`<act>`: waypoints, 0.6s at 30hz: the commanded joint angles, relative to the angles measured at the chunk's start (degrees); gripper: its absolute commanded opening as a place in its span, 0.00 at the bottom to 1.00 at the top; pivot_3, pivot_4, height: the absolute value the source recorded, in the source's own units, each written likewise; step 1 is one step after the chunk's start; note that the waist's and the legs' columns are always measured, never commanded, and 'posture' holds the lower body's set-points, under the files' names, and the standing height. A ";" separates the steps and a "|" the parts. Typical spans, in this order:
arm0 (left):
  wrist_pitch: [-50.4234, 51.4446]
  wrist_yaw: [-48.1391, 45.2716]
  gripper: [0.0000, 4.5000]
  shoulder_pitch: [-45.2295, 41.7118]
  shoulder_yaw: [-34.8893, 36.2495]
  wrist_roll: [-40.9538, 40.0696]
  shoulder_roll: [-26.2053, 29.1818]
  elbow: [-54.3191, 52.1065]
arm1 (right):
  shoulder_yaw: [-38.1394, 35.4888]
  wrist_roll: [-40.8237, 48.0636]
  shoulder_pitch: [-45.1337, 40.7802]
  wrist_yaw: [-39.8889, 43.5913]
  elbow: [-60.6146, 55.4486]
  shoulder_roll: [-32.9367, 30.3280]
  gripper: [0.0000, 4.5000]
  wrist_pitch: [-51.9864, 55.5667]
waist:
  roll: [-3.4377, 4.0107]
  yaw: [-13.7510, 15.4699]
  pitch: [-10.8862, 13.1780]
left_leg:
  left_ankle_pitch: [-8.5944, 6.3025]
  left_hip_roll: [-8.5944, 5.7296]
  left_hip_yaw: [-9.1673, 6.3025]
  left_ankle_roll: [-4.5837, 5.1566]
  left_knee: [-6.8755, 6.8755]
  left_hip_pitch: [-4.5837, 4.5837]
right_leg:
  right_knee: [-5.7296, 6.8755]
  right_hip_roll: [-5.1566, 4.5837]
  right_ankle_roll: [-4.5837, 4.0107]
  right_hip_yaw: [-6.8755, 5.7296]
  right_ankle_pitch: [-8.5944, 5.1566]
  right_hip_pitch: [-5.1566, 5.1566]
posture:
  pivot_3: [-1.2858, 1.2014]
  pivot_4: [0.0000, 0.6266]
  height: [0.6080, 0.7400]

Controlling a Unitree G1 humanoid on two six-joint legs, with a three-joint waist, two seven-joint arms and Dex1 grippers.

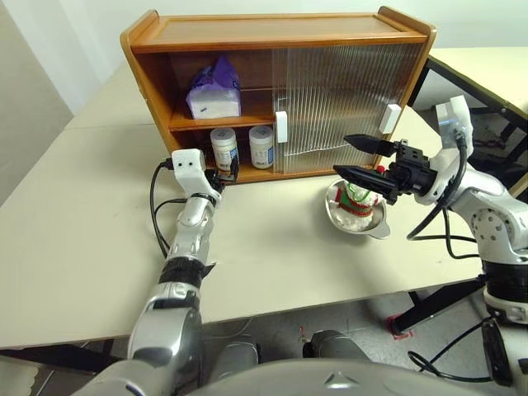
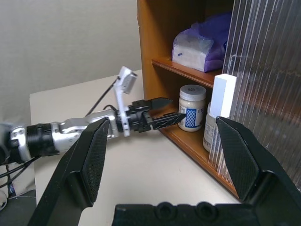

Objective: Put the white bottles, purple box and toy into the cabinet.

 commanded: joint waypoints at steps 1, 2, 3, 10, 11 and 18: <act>4.53 -3.28 0.99 3.07 -2.33 -0.01 1.09 -9.51 | 0.21 -0.86 -0.57 0.42 0.57 -0.06 1.00 -0.65 | 0.00 0.09 0.00 | 0.00 0.00 0.00 0.00 0.00 0.00 | 0.00 0.00 -0.01 0.00 0.00 -0.01 | 0.48 0.00 1.00; 5.56 -4.36 0.99 3.87 -2.99 -0.25 1.22 -11.86 | 0.08 -0.90 -0.39 0.33 0.51 -0.06 1.00 -0.74 | 0.00 0.10 0.00 | -0.01 0.00 0.00 -0.01 0.00 0.00 | 0.00 0.00 -0.01 -0.01 0.00 -0.01 | 0.48 0.00 1.00; 6.58 -5.19 0.99 4.48 -3.59 -0.42 1.29 -13.86 | -0.03 -0.93 -0.24 0.26 0.49 -0.06 1.00 -0.86 | 0.00 0.12 0.00 | -0.01 0.00 0.00 -0.02 -0.01 0.00 | 0.00 0.00 -0.02 -0.01 0.00 -0.02 | 0.48 0.00 1.00; 13.91 -10.80 0.73 4.40 -8.95 -2.60 -1.36 -23.00 | -1.44 -1.14 1.90 -0.44 -0.04 -0.79 1.00 -1.81 | 0.00 0.33 0.00 | -0.06 0.00 -0.02 -0.09 0.00 -0.01 | 0.00 -0.04 -0.07 0.04 0.00 -0.01 | 0.47 0.00 1.00; 14.85 -11.27 0.66 4.09 -9.91 -2.69 -1.94 -23.87 | -1.71 -1.06 2.35 -0.59 -0.34 -0.96 1.00 -1.82 | -0.01 0.35 0.00 | -0.07 0.01 -0.02 -0.12 0.00 -0.01 | 0.00 -0.05 -0.09 0.06 -0.01 -0.02 | 0.47 0.00 1.00; 19.36 -13.27 0.09 1.87 -14.67 -3.25 -6.12 -28.04 | -3.21 -0.40 4.78 -1.89 -2.23 -1.95 1.00 -1.60 | -0.03 -0.19 0.02 | -0.13 0.04 -0.02 -0.13 0.01 -0.02 | -0.01 -0.07 -0.10 0.11 -0.04 -0.04 | 0.45 0.00 1.00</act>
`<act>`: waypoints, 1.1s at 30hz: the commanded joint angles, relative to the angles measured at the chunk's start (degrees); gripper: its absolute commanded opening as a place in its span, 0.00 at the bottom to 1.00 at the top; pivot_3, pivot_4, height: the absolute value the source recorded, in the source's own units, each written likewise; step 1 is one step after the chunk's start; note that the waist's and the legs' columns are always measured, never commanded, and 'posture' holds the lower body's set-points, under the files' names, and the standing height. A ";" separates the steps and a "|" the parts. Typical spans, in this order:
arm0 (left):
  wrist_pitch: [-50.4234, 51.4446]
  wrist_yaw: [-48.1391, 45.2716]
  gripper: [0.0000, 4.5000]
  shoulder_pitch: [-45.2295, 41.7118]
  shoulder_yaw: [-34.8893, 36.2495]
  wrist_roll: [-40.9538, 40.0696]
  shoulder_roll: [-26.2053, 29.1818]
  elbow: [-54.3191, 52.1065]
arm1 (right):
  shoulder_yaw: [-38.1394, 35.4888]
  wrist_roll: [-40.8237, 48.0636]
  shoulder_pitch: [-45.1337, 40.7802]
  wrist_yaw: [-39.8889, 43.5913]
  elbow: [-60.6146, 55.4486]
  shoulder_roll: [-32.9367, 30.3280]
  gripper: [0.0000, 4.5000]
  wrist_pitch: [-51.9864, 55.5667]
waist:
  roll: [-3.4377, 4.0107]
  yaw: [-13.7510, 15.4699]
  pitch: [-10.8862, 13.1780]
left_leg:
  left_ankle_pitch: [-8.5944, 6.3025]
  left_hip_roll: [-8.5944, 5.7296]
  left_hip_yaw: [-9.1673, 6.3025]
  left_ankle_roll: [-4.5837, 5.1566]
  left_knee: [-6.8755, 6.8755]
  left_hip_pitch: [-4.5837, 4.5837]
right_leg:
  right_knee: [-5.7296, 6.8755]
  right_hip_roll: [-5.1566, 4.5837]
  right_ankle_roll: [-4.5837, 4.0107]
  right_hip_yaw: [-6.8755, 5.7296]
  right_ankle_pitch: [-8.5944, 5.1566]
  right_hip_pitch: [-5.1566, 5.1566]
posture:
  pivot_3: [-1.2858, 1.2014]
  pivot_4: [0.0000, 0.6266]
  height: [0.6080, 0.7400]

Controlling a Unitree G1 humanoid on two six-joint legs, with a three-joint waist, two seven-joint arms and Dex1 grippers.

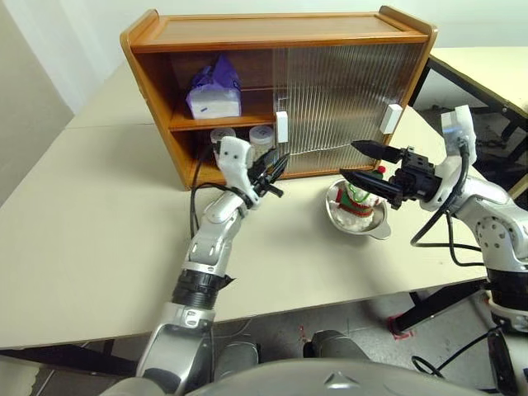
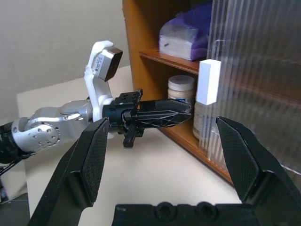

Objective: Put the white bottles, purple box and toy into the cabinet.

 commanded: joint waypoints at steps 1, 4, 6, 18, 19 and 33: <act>2.03 -0.53 0.01 -1.33 -1.60 -0.44 -1.34 -2.04 | -1.47 -0.07 0.88 -0.86 -1.37 -0.63 1.00 -0.10 | -0.01 -0.29 0.01 | 0.00 0.00 0.00 0.00 0.00 0.01 | 0.00 0.00 0.01 0.00 0.00 0.01 | 0.45 0.00 1.00; 1.57 0.55 0.01 -3.21 -1.69 0.36 -2.78 -0.23 | -1.62 -0.03 1.32 -1.23 -1.90 -0.60 1.00 0.04 | -0.02 -0.67 0.01 | 0.00 0.00 0.00 0.01 0.01 0.03 | 0.00 0.00 0.02 0.00 0.00 0.04 | 0.45 0.00 1.00; 1.08 1.82 0.01 -5.06 -1.50 0.90 -3.88 1.66 | -1.65 0.05 1.47 -1.47 -2.12 -0.55 1.00 0.11 | -0.03 -0.76 0.02 | 0.01 0.01 -0.01 0.03 0.02 0.04 | 0.00 0.00 0.02 0.00 0.00 0.05 | 0.45 0.00 1.00; -2.72 20.24 0.01 -14.83 1.27 7.40 -10.73 13.11 | -1.58 0.19 1.86 -2.04 -2.74 -0.38 1.00 0.04 | -0.03 -1.45 0.04 | -0.13 0.07 0.01 0.26 0.04 -0.07 | -0.41 -0.03 0.21 0.02 -0.01 0.12 | 0.44 0.00 1.00; -2.64 20.95 0.01 -14.86 1.13 7.66 -11.09 13.19 | -1.66 0.23 1.93 -2.01 -2.76 -0.42 1.00 0.02 | -0.03 -1.46 0.04 | -0.16 0.07 0.02 0.31 0.04 -0.12 | -0.47 -0.03 0.25 0.03 0.00 0.11 | 0.44 0.00 1.00; 1.40 26.01 0.01 -10.09 2.20 9.05 -11.10 7.45 | -2.09 0.76 3.01 -1.59 -3.03 -1.44 1.00 0.51 | -0.03 -1.82 0.05 | -0.37 0.05 0.09 0.64 0.40 -0.25 | -0.72 -0.03 0.42 0.02 0.06 0.23 | 0.45 0.01 1.00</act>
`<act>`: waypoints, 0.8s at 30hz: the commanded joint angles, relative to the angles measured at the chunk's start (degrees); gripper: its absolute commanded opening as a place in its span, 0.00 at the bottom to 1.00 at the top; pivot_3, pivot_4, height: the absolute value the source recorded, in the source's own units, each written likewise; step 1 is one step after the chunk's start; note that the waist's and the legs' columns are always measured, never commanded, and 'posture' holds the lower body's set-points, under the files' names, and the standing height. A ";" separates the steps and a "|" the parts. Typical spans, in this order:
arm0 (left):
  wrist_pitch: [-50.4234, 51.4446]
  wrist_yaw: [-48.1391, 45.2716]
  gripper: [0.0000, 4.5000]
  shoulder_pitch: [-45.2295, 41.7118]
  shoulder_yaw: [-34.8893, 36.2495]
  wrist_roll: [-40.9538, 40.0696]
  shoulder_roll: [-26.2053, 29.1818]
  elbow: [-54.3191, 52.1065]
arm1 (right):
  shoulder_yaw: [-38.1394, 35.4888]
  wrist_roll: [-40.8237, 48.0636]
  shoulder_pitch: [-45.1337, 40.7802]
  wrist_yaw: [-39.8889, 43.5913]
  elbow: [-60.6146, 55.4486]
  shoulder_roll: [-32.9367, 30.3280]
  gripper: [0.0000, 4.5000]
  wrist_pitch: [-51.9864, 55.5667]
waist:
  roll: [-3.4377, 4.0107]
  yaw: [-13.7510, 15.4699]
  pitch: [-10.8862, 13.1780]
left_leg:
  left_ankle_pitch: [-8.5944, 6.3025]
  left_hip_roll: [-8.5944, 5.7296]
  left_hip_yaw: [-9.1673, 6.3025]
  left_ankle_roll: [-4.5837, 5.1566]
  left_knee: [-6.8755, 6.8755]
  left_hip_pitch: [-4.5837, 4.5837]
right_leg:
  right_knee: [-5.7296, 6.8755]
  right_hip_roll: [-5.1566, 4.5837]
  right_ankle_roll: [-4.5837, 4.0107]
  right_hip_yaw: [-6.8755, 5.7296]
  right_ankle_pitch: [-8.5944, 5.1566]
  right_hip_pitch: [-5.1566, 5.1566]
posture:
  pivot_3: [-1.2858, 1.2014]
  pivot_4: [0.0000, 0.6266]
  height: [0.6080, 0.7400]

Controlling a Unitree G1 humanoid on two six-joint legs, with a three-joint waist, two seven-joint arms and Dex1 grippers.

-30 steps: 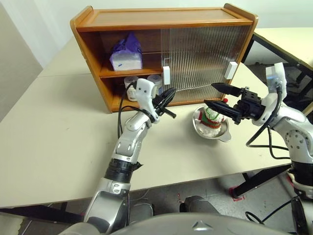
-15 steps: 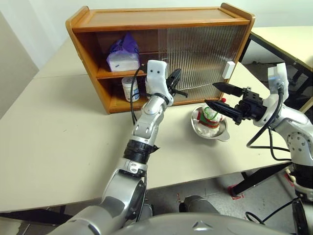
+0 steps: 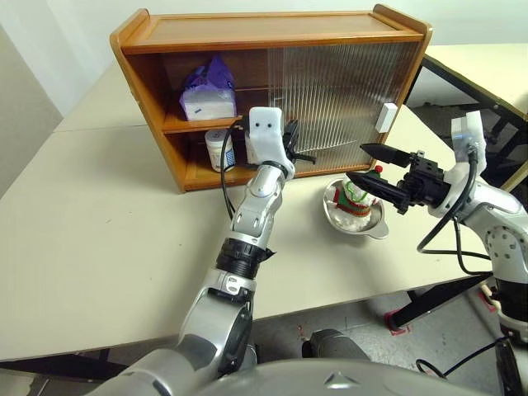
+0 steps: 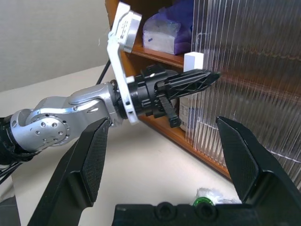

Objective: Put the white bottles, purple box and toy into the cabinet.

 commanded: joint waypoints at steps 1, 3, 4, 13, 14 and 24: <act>1.93 2.09 0.01 1.73 1.12 1.11 0.77 -3.09 | -0.78 0.36 0.09 0.32 -0.44 -0.85 1.00 0.54 | 0.00 -0.07 0.00 | 0.00 0.00 0.00 0.00 0.01 0.00 | 0.00 0.00 0.00 0.00 0.00 0.00 | 0.45 0.01 1.00; 2.36 3.26 0.01 2.43 1.64 1.34 1.32 -3.77 | -0.56 0.35 -0.17 0.55 -0.11 -0.93 1.00 0.58 | 0.00 -0.14 0.01 | 0.00 -0.01 0.00 0.00 0.01 0.01 | 0.00 0.00 -0.01 0.00 0.00 0.01 | 0.45 0.02 1.00; 2.52 3.59 0.01 2.56 1.74 1.39 1.47 -3.94 | -0.49 0.35 -0.28 0.61 0.00 -0.95 1.00 0.59 | 0.00 -0.15 0.01 | 0.00 -0.01 0.00 0.00 0.01 0.01 | 0.00 0.00 -0.01 0.00 0.00 0.01 | 0.45 0.02 1.00; 4.11 9.58 0.01 4.67 4.34 3.23 2.57 -7.78 | 0.24 -0.01 -1.46 1.31 1.09 -0.67 1.00 0.68 | 0.03 -0.14 0.07 | 0.00 0.00 0.00 0.00 -0.02 0.04 | 0.02 0.01 -0.02 0.02 0.01 -0.01 | 0.46 0.02 1.00; 4.21 10.06 0.01 4.84 4.61 3.43 2.91 -8.21 | 0.28 -0.04 -1.55 1.37 1.16 -0.63 1.00 0.68 | 0.03 -0.14 0.07 | 0.00 0.00 0.00 -0.01 -0.02 0.04 | 0.03 0.01 -0.04 0.02 0.02 -0.01 | 0.46 0.02 1.00; 6.04 15.47 0.01 6.69 9.41 3.67 6.06 -12.26 | 1.23 -0.40 -2.49 1.70 1.94 0.09 1.00 0.36 | 0.01 -0.18 0.18 | 0.06 0.00 -0.01 -0.03 -0.05 0.46 | 0.10 0.04 -0.24 0.01 0.17 0.19 | 0.47 0.00 1.00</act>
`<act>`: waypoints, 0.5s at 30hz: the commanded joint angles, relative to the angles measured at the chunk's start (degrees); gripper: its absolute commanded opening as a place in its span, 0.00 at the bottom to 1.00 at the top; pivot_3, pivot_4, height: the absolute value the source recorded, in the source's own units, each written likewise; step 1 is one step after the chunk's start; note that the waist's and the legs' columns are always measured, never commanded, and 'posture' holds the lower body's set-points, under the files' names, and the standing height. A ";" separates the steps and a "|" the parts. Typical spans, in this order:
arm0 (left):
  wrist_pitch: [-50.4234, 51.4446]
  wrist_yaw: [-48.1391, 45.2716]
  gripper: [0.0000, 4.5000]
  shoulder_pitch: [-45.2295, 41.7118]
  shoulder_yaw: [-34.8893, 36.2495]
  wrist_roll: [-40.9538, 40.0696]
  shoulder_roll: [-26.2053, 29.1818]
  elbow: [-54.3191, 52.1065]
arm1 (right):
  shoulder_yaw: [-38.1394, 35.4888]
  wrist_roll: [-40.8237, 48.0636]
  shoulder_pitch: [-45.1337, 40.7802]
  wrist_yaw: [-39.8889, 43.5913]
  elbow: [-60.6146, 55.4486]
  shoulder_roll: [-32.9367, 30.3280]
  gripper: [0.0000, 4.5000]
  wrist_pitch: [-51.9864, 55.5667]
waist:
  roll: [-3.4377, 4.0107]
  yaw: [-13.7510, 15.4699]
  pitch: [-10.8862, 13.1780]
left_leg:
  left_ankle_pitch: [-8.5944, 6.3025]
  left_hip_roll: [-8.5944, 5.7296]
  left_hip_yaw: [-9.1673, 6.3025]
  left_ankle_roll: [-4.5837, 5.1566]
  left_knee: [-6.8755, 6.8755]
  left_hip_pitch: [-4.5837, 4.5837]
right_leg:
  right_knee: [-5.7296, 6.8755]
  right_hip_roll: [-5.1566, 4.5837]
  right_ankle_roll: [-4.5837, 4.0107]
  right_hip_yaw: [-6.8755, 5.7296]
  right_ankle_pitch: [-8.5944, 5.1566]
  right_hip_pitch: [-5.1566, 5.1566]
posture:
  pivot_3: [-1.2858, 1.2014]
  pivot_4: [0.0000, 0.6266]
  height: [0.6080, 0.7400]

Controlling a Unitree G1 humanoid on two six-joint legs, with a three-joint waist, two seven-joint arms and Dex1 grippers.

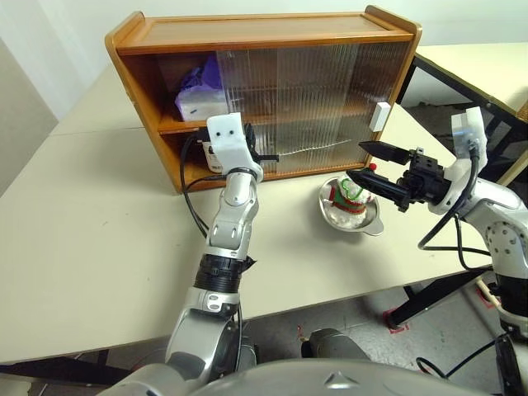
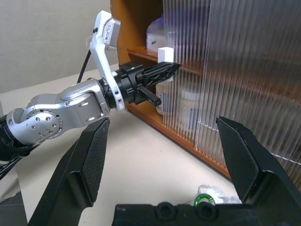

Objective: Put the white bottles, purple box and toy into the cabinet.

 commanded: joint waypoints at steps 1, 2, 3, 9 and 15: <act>1.52 3.77 0.01 0.75 4.79 0.91 1.72 -1.58 | 0.88 -0.59 -1.07 0.28 0.66 0.34 1.00 0.01 | -0.01 -0.02 0.01 | 0.00 0.00 0.00 0.00 -0.01 0.05 | 0.00 0.01 -0.02 0.00 0.01 0.02 | 0.47 0.00 1.00; 1.55 4.18 0.01 0.84 5.12 1.13 2.13 -1.64 | 0.99 -0.69 -1.24 0.29 0.76 0.49 1.00 -0.04 | 0.00 -0.02 0.01 | 0.00 0.00 -0.01 0.00 -0.01 0.10 | 0.00 0.02 -0.05 0.00 0.03 0.03 | 0.47 0.00 1.00; 1.46 4.45 0.01 0.84 5.29 1.31 2.46 -1.68 | 1.08 -0.76 -1.40 0.32 0.88 0.59 1.00 -0.08 | -0.01 -0.02 0.05 | 0.00 0.00 -0.02 0.00 -0.02 0.16 | 0.01 0.02 -0.06 0.00 0.04 0.06 | 0.47 0.00 1.00; 1.53 6.70 0.01 0.28 7.54 1.53 3.85 -1.91 | 1.45 -1.16 -2.70 0.87 2.16 0.98 1.00 -0.34 | -0.10 -0.01 0.23 | 0.01 0.00 -0.07 -0.07 -0.07 0.36 | 0.01 0.02 -0.10 0.02 0.06 0.16 | 0.47 0.00 1.00; 1.70 9.00 0.01 0.65 10.84 1.09 5.02 -1.68 | 1.53 -1.38 -2.93 1.20 2.51 1.25 1.00 -0.48 | -0.11 0.13 0.26 | 0.02 -0.01 -0.11 -0.11 -0.11 0.37 | 0.01 0.03 -0.15 0.04 0.08 0.13 | 0.48 0.00 1.00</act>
